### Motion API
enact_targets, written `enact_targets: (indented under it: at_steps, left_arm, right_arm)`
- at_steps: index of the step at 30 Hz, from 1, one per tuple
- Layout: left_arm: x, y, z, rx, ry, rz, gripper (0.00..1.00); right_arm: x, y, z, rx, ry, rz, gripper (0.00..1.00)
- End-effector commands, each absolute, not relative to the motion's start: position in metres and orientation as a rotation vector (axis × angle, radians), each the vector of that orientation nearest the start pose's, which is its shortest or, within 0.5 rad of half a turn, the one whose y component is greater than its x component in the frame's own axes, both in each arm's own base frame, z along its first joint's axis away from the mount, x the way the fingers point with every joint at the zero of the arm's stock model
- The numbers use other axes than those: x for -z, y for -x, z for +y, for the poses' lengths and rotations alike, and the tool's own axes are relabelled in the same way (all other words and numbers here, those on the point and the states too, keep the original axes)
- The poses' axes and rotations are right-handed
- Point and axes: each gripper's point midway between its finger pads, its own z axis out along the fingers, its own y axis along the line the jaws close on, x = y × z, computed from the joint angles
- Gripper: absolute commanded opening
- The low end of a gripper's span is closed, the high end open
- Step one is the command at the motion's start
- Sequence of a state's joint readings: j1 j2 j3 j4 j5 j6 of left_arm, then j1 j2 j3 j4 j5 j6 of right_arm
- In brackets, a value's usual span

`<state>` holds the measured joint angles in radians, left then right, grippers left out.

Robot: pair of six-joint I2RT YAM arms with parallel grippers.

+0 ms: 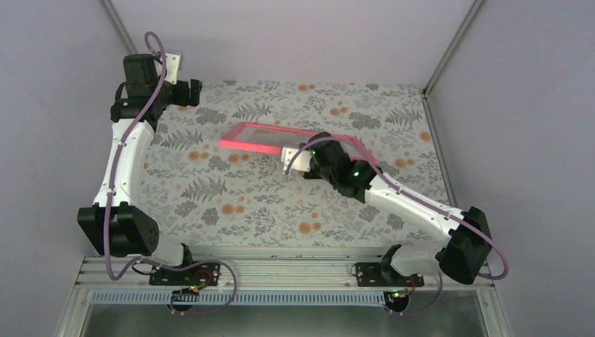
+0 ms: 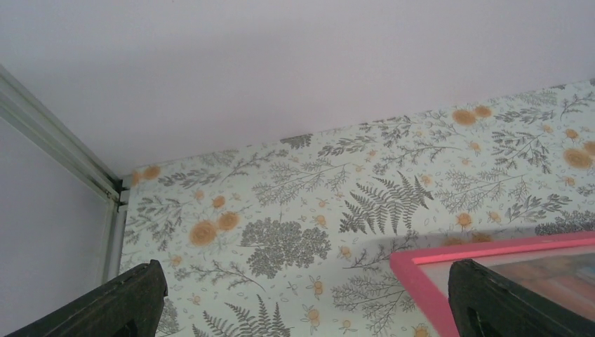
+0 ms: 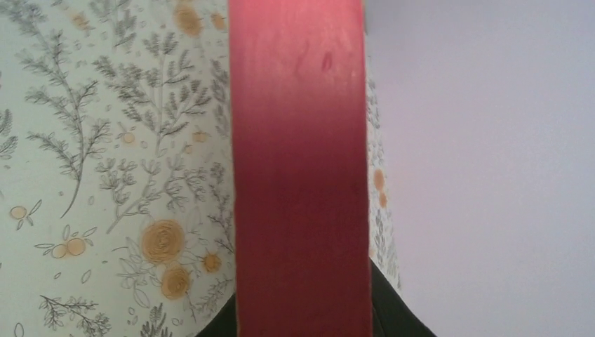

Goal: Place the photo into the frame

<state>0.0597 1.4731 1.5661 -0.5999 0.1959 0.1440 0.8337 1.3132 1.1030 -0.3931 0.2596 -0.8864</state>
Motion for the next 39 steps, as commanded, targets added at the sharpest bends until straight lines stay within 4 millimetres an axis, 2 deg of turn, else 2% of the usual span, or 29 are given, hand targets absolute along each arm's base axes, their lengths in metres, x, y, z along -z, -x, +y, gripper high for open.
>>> enact_targets:
  at_steps: [1, 7, 8, 11, 14, 20, 26, 27, 34, 39]
  left_arm:
    - [-0.343, -0.44, -0.007, 0.113, -0.196, 2.046, 1.0]
    - [-0.339, -0.438, -0.008, 0.126, -0.202, 2.054, 1.0]
    - [-0.337, -0.438, -0.008, 0.131, -0.202, 2.058, 1.0]
    - [-0.334, -0.437, -0.01, 0.14, -0.209, 2.065, 1.0]
    - [-0.328, -0.436, -0.01, 0.143, -0.214, 2.077, 1.0]
    - [-0.317, -0.436, -0.013, 0.163, -0.225, 2.098, 1.0]
    - [-0.314, -0.435, -0.014, 0.16, -0.241, 2.104, 1.0]
    - [-0.312, -0.435, -0.014, 0.161, -0.242, 2.109, 1.0]
    - [-0.299, -0.431, -0.018, 0.183, -0.264, 2.134, 1.0]
    - [-0.297, -0.428, -0.033, 0.253, -0.343, 2.121, 1.0]
  right_arm:
    - [-0.285, -0.303, 0.294, 0.355, 1.347, 1.286, 0.04]
    - [-0.232, -0.28, 0.307, 0.364, 1.42, 1.201, 0.04]
    - [-0.222, -0.277, 0.307, 0.362, 1.431, 1.198, 0.07]
    - [-0.194, -0.265, 0.303, 0.331, 1.468, 1.199, 0.29]
    - [-0.165, -0.252, 0.298, 0.277, 1.509, 1.215, 0.43]
    - [-0.119, -0.237, 0.295, 0.198, 1.573, 1.265, 0.56]
    - [-0.103, -0.233, 0.305, 0.13, 1.62, 1.312, 0.96]
    - [-0.101, -0.231, 0.307, 0.104, 1.641, 1.323, 0.99]
    - [-0.1, -0.193, 0.321, -0.159, 1.843, 1.368, 1.0]
    - [-0.093, -0.16, 0.314, -0.38, 2.019, 1.416, 1.0]
